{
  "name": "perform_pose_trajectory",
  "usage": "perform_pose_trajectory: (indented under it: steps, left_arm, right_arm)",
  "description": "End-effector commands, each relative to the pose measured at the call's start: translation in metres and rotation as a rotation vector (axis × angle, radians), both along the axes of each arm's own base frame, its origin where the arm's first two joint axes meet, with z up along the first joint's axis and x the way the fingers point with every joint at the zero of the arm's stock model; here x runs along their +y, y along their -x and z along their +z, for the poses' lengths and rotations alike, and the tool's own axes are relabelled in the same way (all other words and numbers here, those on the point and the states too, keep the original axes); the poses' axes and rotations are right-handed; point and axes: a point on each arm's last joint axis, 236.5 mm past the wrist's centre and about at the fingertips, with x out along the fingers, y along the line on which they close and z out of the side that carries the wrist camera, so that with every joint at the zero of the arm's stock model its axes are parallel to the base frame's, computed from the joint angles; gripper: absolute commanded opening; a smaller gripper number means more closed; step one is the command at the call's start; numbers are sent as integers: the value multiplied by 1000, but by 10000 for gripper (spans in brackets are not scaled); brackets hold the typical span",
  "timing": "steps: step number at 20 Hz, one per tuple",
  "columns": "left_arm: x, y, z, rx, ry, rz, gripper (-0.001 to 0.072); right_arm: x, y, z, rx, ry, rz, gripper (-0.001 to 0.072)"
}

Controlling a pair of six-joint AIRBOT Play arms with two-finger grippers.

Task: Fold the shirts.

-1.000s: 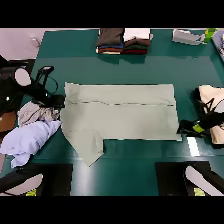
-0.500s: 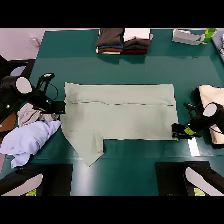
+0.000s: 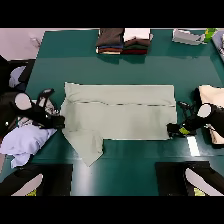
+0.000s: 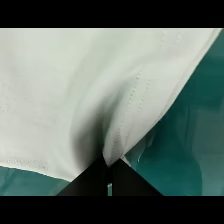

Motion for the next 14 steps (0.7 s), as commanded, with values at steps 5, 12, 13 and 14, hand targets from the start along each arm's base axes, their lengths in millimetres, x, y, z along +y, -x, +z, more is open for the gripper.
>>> perform_pose_trajectory:
  steps: [5, 12, 13, 14]
  left_arm:
    - [-58, 52, -47, 38, 44, -50, 508]
    - [-56, 66, -65, 68, 32, -24, 508]
    - [-57, 62, -65, 54, 37, -10, 507]
    - [-59, 58, -65, 37, 44, -3, 503]
  right_arm:
    - [-10, 0, 10, -24, 6, -39, 20]
    - [-9, 2, 10, -17, 4, -37, 20]
    - [-9, 2, 10, -17, 4, -37, 20]
    - [-9, 2, 10, -17, 4, -37, 20]
